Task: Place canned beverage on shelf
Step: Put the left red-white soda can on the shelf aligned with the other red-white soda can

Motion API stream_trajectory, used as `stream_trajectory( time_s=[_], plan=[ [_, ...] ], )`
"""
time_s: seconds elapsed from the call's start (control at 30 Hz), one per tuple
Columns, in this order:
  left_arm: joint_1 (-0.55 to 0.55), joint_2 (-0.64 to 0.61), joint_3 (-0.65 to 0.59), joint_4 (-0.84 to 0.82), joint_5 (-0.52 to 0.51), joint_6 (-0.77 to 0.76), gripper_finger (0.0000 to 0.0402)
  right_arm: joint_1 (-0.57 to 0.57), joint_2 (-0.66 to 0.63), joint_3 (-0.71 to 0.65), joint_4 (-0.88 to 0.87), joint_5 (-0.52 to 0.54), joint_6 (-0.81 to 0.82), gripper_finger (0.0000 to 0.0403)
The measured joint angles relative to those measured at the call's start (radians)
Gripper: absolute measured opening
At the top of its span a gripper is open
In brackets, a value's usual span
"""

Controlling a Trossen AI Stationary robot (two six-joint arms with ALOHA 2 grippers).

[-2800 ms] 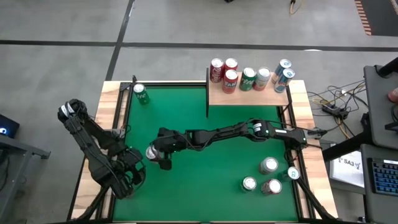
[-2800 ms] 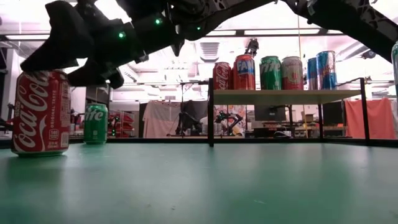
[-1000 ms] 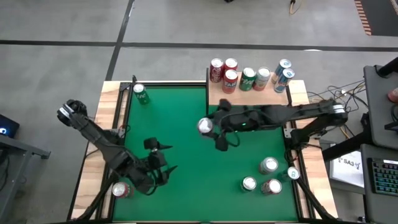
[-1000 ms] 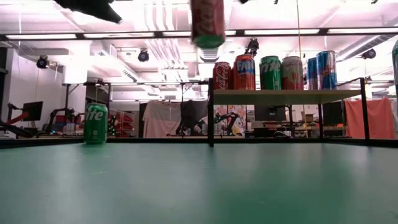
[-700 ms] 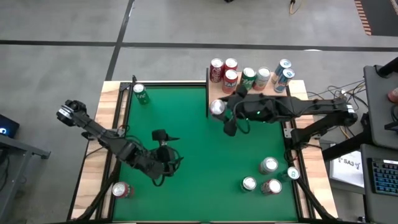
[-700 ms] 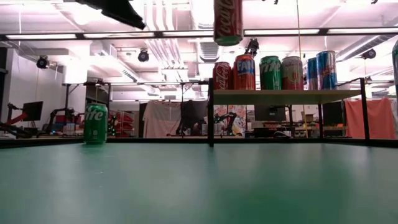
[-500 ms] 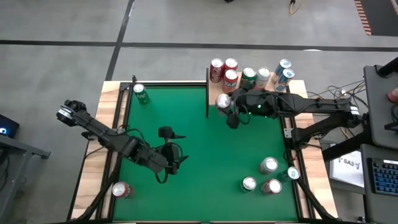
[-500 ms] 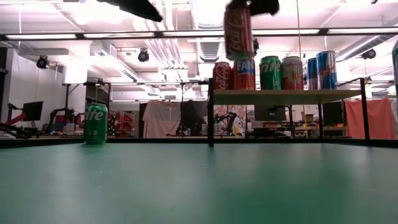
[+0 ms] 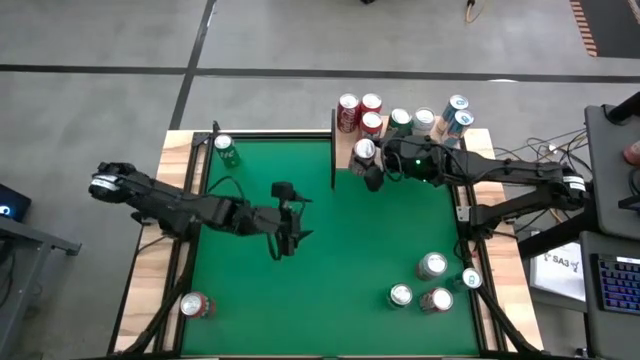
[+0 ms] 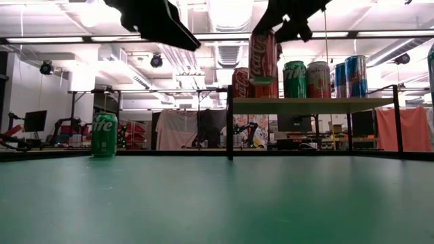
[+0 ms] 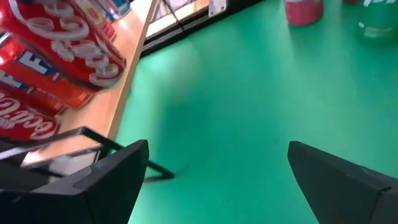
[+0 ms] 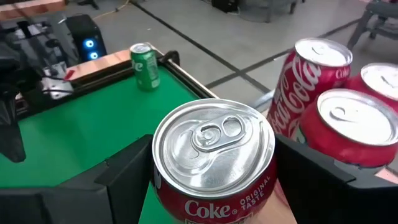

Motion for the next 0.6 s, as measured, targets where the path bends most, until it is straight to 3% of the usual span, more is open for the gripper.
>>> stream_trajectory(
  time_s=[0.2, 0.6],
  plan=[
    [0.13, -0.072, -0.199, 0.265, 0.182, 0.022, 0.0368, -0.007, 0.009, -0.026, 0.074, 0.0, 0.049, 0.0287],
    [0.183, -0.196, -0.489, 0.678, 0.196, -0.052, 0.0368, -0.009, 0.04, -0.027, 0.071, 0.101, 0.147, 0.0288]
  ],
)
